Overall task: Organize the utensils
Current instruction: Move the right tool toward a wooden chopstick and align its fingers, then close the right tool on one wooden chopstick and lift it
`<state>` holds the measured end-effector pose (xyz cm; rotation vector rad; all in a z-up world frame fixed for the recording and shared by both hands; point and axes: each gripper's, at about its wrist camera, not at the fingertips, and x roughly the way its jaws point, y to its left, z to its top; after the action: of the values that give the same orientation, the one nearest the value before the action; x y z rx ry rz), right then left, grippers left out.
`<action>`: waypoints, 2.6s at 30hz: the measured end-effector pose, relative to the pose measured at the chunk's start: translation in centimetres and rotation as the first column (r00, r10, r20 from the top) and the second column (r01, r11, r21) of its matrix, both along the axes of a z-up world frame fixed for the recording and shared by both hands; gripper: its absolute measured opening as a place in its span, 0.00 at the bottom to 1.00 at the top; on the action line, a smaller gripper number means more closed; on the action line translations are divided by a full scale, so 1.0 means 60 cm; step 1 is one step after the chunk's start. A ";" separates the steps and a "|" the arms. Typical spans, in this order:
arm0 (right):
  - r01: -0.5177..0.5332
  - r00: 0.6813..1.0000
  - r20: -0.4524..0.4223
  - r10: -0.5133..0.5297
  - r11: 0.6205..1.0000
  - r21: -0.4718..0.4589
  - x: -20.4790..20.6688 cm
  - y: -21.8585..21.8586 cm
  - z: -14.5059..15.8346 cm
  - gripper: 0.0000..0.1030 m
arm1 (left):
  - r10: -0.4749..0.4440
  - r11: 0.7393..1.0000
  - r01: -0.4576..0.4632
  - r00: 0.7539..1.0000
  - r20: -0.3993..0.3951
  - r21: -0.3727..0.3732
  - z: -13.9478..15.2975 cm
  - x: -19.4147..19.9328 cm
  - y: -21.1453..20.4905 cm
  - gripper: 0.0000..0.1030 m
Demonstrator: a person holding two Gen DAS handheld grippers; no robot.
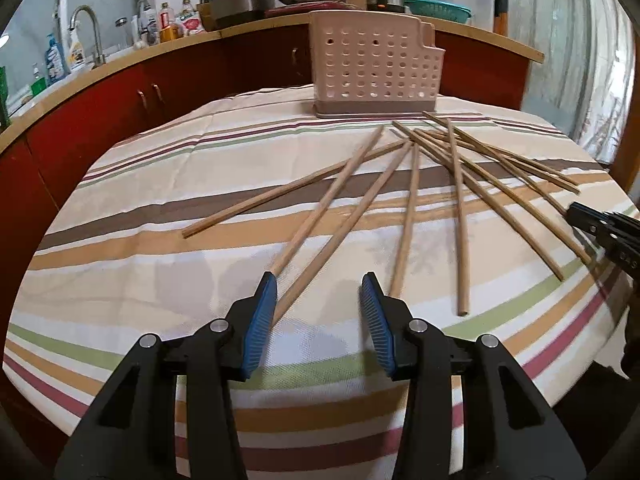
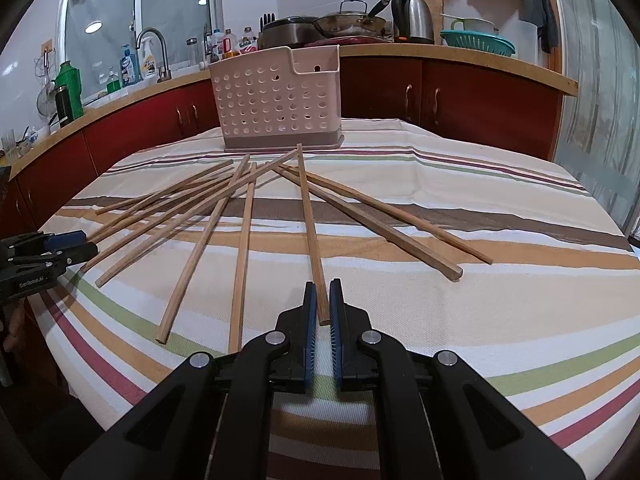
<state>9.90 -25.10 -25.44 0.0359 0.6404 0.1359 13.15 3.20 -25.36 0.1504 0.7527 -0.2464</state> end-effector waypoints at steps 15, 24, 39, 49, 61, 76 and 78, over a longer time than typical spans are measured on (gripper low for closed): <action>0.009 1.000 -0.001 -0.009 1.000 0.015 0.000 0.000 -0.001 0.07 | 0.049 0.998 -0.050 0.998 -0.039 -0.042 -0.001 -0.006 0.014 0.37; 0.007 1.000 -0.001 -0.007 0.999 0.036 -0.004 -0.005 -0.003 0.09 | 0.071 0.996 -0.071 0.997 -0.011 -0.048 -0.003 -0.027 0.017 0.29; 0.005 0.999 0.038 -0.006 1.000 0.030 -0.031 -0.008 0.007 0.07 | 0.060 0.993 -0.056 0.998 0.032 -0.105 -0.002 -0.050 0.024 0.11; 0.004 0.990 0.143 -0.004 1.000 0.001 -0.058 -0.002 0.061 0.07 | 0.076 0.988 -0.056 0.987 0.143 -0.144 0.054 -0.079 0.029 0.01; 0.011 0.996 0.085 -0.010 1.000 -0.006 -0.051 -0.007 0.015 0.07 | 0.042 0.996 -0.038 0.998 0.042 -0.086 0.010 -0.070 0.015 0.21; 0.004 0.998 0.057 -0.007 0.999 0.040 -0.060 -0.026 -0.014 0.13 | 0.051 0.997 -0.049 0.998 0.042 -0.060 -0.011 -0.082 0.016 0.36; -0.003 0.998 0.065 0.000 0.999 0.042 -0.062 -0.027 -0.015 0.13 | 0.052 0.997 -0.049 0.998 0.047 -0.066 -0.011 -0.086 0.015 0.28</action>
<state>6.18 -26.71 -26.37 0.0714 0.5730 0.1513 7.99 4.10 -26.00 0.0753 0.6979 -0.2184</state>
